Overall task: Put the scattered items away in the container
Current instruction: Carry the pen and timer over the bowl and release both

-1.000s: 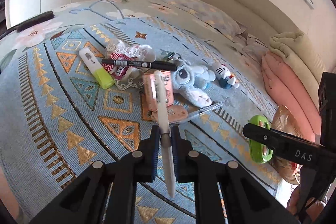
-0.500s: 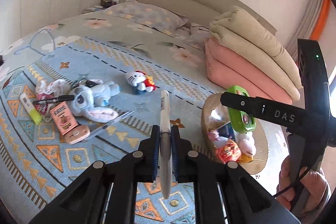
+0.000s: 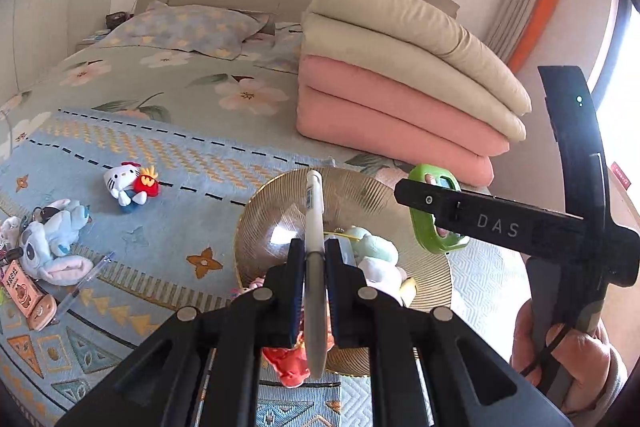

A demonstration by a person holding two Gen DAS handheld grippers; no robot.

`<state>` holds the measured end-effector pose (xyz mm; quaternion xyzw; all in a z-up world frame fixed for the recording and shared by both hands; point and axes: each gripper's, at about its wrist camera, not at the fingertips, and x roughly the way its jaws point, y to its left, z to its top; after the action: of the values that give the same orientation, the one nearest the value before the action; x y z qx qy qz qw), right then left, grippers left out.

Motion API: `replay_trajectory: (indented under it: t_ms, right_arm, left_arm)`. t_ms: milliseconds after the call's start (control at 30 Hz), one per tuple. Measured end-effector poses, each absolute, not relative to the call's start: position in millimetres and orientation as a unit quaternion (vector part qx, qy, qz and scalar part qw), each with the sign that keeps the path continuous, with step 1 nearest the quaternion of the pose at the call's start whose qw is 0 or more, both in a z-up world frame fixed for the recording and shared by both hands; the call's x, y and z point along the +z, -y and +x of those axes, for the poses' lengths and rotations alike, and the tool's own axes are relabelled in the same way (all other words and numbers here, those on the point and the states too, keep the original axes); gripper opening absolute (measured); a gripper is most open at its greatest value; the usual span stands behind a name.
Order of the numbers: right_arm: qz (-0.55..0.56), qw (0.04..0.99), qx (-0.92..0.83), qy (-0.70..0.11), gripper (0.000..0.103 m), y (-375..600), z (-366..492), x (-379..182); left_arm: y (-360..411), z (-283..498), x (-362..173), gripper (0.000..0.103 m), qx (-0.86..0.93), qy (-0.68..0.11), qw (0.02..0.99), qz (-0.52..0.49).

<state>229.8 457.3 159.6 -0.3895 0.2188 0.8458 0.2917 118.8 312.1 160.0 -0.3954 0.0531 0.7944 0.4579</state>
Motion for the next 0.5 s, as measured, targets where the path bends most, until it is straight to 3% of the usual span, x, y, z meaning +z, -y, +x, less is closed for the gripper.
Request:
replay_trajectory:
  t_ms: [500]
  right_arm:
    - [-0.428, 0.304, 0.815, -0.244, 0.066, -474, 242, 120]
  left_arm:
    - [-338, 144, 120, 0.008, 0.781, -0.114, 0.447, -0.421]
